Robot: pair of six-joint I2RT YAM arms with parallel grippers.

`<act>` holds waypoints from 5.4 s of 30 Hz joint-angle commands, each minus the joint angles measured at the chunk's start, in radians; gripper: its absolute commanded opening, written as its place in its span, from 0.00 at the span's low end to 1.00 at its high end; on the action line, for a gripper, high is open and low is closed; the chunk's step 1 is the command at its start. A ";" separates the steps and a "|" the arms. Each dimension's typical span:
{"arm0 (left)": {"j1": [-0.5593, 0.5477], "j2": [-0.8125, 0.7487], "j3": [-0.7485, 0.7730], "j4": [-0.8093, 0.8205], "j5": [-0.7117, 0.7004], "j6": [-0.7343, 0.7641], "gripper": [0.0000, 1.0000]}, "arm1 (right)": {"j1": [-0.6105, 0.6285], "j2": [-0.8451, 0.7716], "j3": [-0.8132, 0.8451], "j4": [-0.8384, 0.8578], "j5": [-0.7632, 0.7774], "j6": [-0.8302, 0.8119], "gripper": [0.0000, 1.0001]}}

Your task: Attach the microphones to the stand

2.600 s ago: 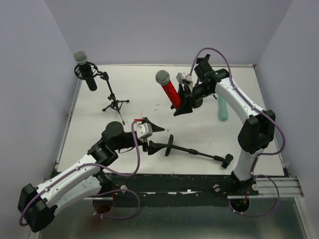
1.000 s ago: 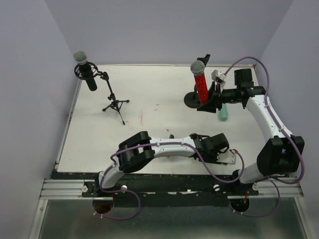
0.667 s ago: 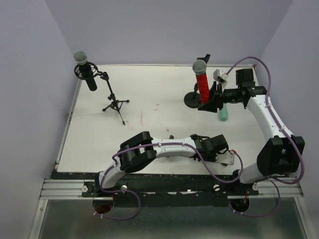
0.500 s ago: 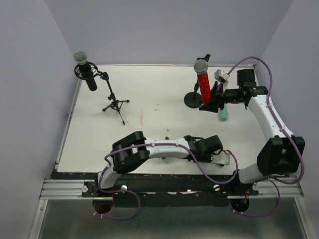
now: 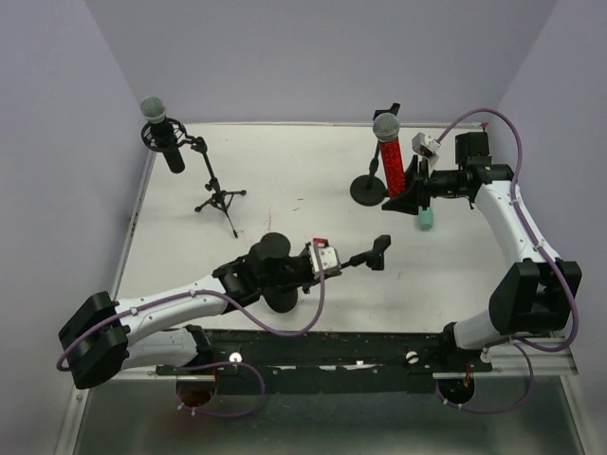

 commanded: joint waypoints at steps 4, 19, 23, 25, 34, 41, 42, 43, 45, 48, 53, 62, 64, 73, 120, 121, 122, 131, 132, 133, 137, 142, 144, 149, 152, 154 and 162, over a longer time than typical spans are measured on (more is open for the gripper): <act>0.181 0.094 -0.019 0.710 0.414 -0.334 0.00 | -0.004 -0.018 0.006 0.003 -0.032 -0.007 0.00; 0.192 0.530 0.066 1.259 0.494 -0.692 0.00 | -0.053 -0.008 0.004 -0.035 -0.051 -0.048 0.00; 0.201 0.565 -0.006 1.254 0.464 -0.635 0.02 | -0.051 0.002 0.009 -0.055 -0.055 -0.067 0.00; 0.207 0.575 -0.044 1.297 0.450 -0.632 0.05 | -0.051 0.003 0.009 -0.057 -0.059 -0.067 0.00; 0.220 0.454 -0.224 1.268 0.375 -0.552 0.29 | -0.053 0.005 0.004 -0.059 -0.062 -0.073 0.00; 0.220 0.283 -0.279 1.015 0.309 -0.476 0.48 | -0.051 -0.002 0.004 -0.072 -0.066 -0.090 0.00; 0.220 0.251 -0.284 0.983 0.292 -0.466 0.52 | -0.051 -0.002 0.004 -0.075 -0.066 -0.097 0.00; 0.220 0.222 -0.287 0.943 0.264 -0.459 0.56 | -0.053 -0.002 0.004 -0.083 -0.065 -0.104 0.00; 0.220 0.142 -0.295 0.843 0.217 -0.445 0.63 | -0.051 -0.006 0.004 -0.098 -0.063 -0.131 0.00; 0.220 0.017 -0.298 0.688 0.145 -0.422 0.76 | -0.053 -0.009 0.001 -0.124 -0.068 -0.166 0.00; 0.200 -0.210 -0.284 0.366 0.021 -0.428 0.82 | -0.051 0.000 0.004 -0.161 -0.077 -0.216 0.00; -0.113 -0.430 -0.096 -0.224 -0.541 -0.650 0.98 | -0.051 0.011 0.006 -0.175 -0.089 -0.222 0.00; -0.167 -0.410 -0.046 -0.292 -0.622 -0.717 0.98 | -0.051 0.012 0.006 -0.177 -0.091 -0.222 0.00; -0.308 -0.156 -0.133 0.153 -1.009 -0.622 0.98 | -0.050 0.005 0.006 -0.178 -0.095 -0.220 0.00; 0.280 0.364 0.241 0.438 0.839 -0.296 0.00 | -0.050 0.045 0.013 -0.224 -0.069 -0.272 0.00; 0.280 0.383 0.244 0.456 0.832 -0.297 0.00 | -0.048 0.045 0.013 -0.226 -0.068 -0.274 0.00; 0.280 0.400 0.239 0.468 0.820 -0.288 0.00 | -0.050 0.046 0.013 -0.226 -0.068 -0.274 0.00; 0.280 0.354 0.069 0.577 0.652 -0.227 0.17 | -0.050 0.057 0.018 -0.246 -0.066 -0.295 0.00; 0.280 0.339 0.043 0.579 0.640 -0.219 0.23 | -0.050 0.060 0.019 -0.250 -0.066 -0.302 0.00; 0.280 0.323 0.022 0.579 0.625 -0.213 0.32 | -0.050 0.063 0.021 -0.256 -0.068 -0.306 0.00; 0.283 0.271 -0.052 0.591 0.566 -0.213 0.61 | -0.045 0.068 0.024 -0.266 -0.066 -0.314 0.00; 0.283 0.159 -0.146 0.623 0.432 -0.215 0.84 | -0.042 0.068 0.024 -0.266 -0.062 -0.314 0.00; 0.286 0.102 -0.176 0.617 0.373 -0.210 0.92 | -0.043 0.068 0.024 -0.264 -0.060 -0.314 0.00; 0.286 -0.097 -0.232 0.471 0.189 -0.219 0.98 | -0.043 0.064 0.022 -0.266 -0.055 -0.318 0.00; 0.286 -0.255 -0.275 0.381 0.086 -0.296 0.98 | -0.040 0.064 0.022 -0.270 -0.052 -0.325 0.00; 0.286 -0.365 -0.322 0.363 0.051 -0.384 0.98 | -0.037 0.066 0.022 -0.270 -0.052 -0.326 0.00; -0.011 -0.594 -0.391 0.315 -0.407 -0.502 0.98 | -0.017 0.069 0.024 -0.272 -0.049 -0.328 0.00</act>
